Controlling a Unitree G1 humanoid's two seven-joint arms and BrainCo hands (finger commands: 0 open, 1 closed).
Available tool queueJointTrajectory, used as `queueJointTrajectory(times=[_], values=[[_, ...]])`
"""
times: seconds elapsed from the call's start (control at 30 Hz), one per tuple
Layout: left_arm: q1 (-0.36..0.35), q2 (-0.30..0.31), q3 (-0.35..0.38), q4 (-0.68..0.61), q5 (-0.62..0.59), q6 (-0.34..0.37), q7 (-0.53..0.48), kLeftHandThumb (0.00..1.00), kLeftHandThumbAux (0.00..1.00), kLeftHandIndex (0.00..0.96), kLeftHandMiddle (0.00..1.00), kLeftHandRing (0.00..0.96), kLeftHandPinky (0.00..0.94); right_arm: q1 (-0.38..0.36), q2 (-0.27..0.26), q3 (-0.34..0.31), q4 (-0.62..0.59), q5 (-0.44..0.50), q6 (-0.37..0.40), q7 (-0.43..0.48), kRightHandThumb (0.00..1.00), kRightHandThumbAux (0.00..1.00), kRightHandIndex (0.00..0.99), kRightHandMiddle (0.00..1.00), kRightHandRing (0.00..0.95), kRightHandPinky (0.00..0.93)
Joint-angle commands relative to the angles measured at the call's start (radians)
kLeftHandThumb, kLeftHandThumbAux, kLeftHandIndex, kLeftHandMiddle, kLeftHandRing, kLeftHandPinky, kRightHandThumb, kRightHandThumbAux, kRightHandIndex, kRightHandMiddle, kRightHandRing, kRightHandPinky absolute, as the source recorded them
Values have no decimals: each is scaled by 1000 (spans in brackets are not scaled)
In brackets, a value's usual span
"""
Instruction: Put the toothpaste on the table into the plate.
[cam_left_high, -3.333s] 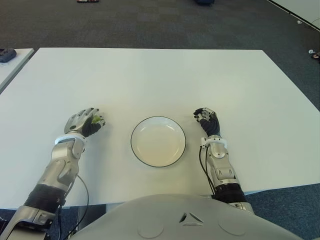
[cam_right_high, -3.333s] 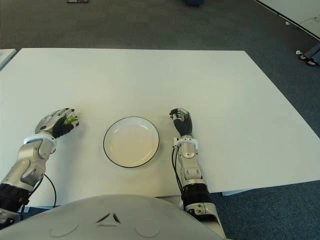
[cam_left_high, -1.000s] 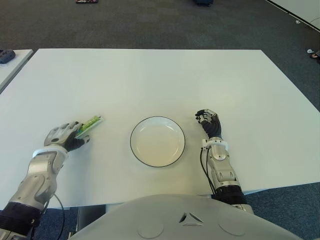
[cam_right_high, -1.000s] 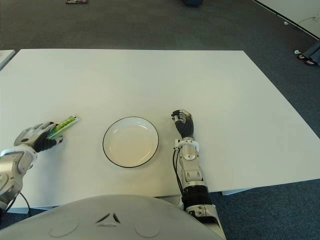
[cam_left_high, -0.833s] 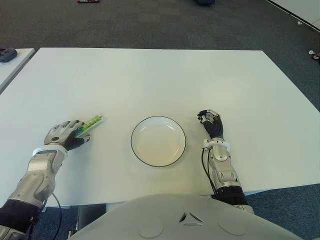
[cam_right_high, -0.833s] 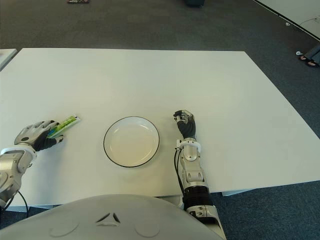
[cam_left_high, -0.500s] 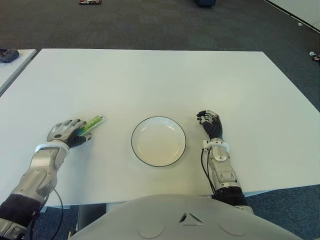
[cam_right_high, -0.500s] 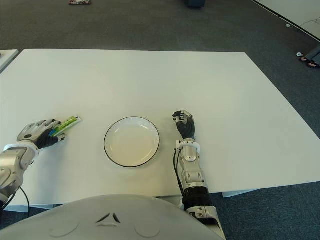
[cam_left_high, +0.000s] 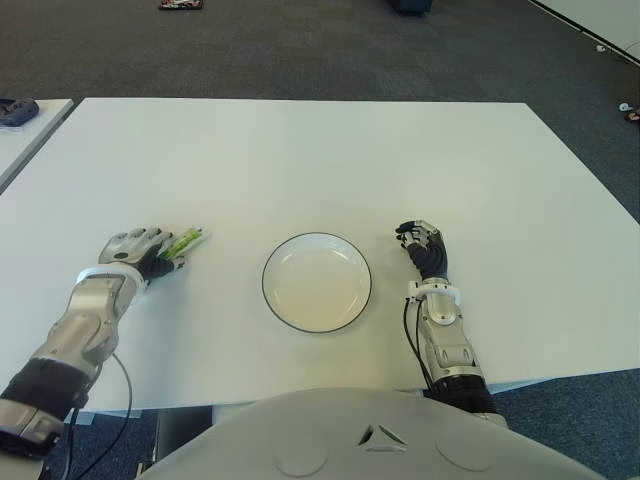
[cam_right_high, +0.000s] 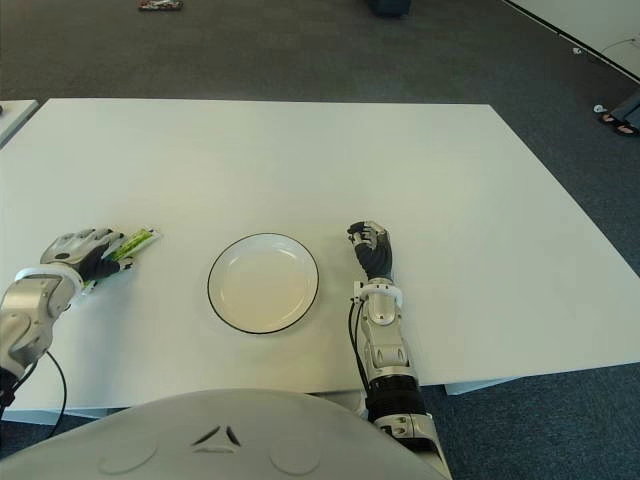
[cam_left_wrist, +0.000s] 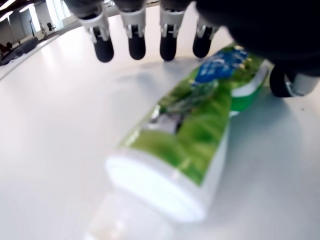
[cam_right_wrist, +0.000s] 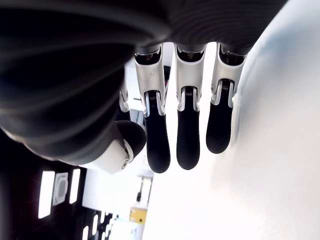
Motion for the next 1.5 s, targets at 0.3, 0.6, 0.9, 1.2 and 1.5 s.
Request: queueJointTrajectory(times=[0.3, 0.6, 0.9, 1.2, 1.5], values=[[-13, -17, -53, 89, -21, -23, -40, 423, 232, 0, 31, 0, 51, 12, 4, -7, -10, 5, -20, 4, 709, 729, 426, 462, 435, 432], [-6, -14, -49, 65, -29, -20, -32, 491, 268, 81, 128, 92, 155, 12, 8, -12, -12, 2, -18, -7, 710, 729, 426, 458, 431, 425], [15, -39, -13, 38, -53, -6, 54, 684, 351, 361, 414, 401, 420, 6, 12, -16, -11, 2, -15, -16, 709, 730, 424, 453, 425, 424], [40, -53, 23, 28, -101, -65, 166, 729, 648, 439, 628, 626, 626, 4, 15, -21, -13, 7, -17, -13, 709, 730, 424, 453, 426, 427], [62, -61, 38, 2, -120, -68, 199, 842, 661, 411, 559, 675, 646, 1, 16, -26, -13, 7, -14, -15, 710, 730, 424, 450, 420, 414]])
